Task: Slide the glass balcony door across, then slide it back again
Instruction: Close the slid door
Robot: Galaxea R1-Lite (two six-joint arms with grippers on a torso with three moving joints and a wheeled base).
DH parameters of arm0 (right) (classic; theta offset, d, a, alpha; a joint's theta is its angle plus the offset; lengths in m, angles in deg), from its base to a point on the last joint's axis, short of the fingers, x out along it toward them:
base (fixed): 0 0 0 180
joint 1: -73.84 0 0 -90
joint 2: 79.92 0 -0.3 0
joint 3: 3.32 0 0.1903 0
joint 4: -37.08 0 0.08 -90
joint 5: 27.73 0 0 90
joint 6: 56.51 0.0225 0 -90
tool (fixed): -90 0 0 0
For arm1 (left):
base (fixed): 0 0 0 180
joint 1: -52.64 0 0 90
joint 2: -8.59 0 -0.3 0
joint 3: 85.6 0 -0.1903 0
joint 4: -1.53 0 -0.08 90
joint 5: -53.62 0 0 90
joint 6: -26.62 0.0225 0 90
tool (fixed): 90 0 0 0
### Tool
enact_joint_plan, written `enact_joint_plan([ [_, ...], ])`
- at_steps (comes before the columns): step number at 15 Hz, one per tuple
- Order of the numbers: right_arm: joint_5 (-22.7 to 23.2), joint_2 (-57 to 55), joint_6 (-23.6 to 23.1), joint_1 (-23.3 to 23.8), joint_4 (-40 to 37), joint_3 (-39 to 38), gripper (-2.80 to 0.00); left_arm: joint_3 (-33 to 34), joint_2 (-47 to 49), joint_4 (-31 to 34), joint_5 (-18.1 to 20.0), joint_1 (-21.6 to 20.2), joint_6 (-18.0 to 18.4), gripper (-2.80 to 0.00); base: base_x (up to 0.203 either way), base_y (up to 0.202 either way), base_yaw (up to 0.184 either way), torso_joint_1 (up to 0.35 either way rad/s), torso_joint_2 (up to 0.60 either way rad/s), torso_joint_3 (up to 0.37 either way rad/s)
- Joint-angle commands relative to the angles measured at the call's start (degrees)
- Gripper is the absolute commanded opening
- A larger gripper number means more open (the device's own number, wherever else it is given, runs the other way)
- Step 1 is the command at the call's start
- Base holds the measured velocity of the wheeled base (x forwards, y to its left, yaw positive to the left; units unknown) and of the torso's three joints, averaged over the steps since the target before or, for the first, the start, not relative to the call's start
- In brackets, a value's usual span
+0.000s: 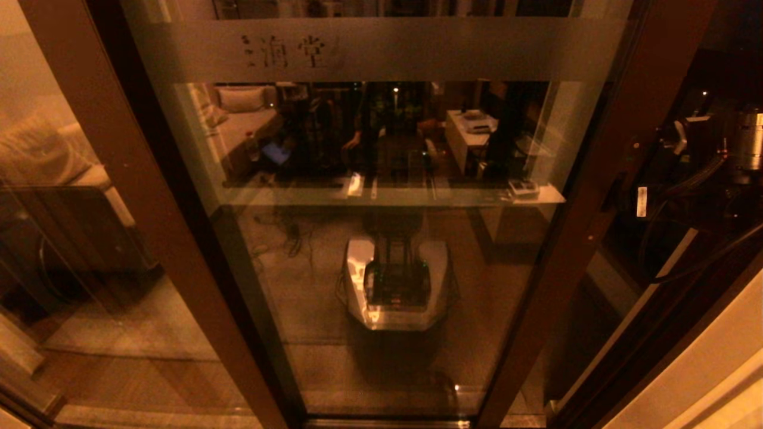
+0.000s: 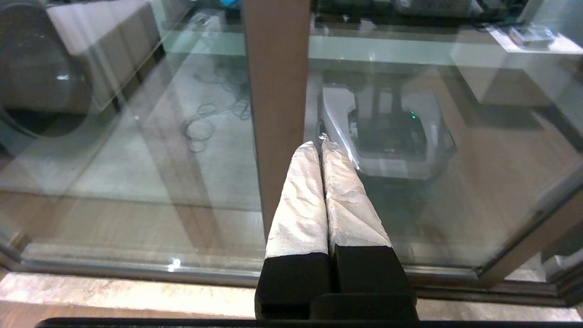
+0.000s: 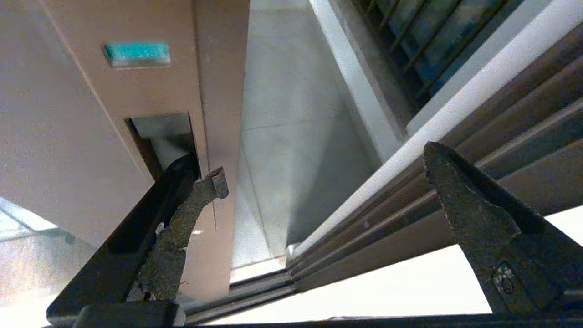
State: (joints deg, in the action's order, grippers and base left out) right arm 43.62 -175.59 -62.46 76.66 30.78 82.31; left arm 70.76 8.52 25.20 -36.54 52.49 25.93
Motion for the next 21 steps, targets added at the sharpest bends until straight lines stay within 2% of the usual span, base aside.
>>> enact_joint_plan([
  [1, -0.3, 0.0, -0.3, 0.7, 0.9, -0.3, 0.00, 0.0, 0.1, 0.0, 0.0, 0.0, 0.0, -2.80, 0.000, 0.000, 0.000, 0.000, 0.00, 0.000],
  [21, -0.2, 0.0, -1.4, 5.1, 2.2, -0.9, 0.00, 0.0, 0.1, 0.0, 0.0, 0.0, 0.0, -2.80, 0.000, 0.000, 0.000, 0.000, 0.00, 0.000],
])
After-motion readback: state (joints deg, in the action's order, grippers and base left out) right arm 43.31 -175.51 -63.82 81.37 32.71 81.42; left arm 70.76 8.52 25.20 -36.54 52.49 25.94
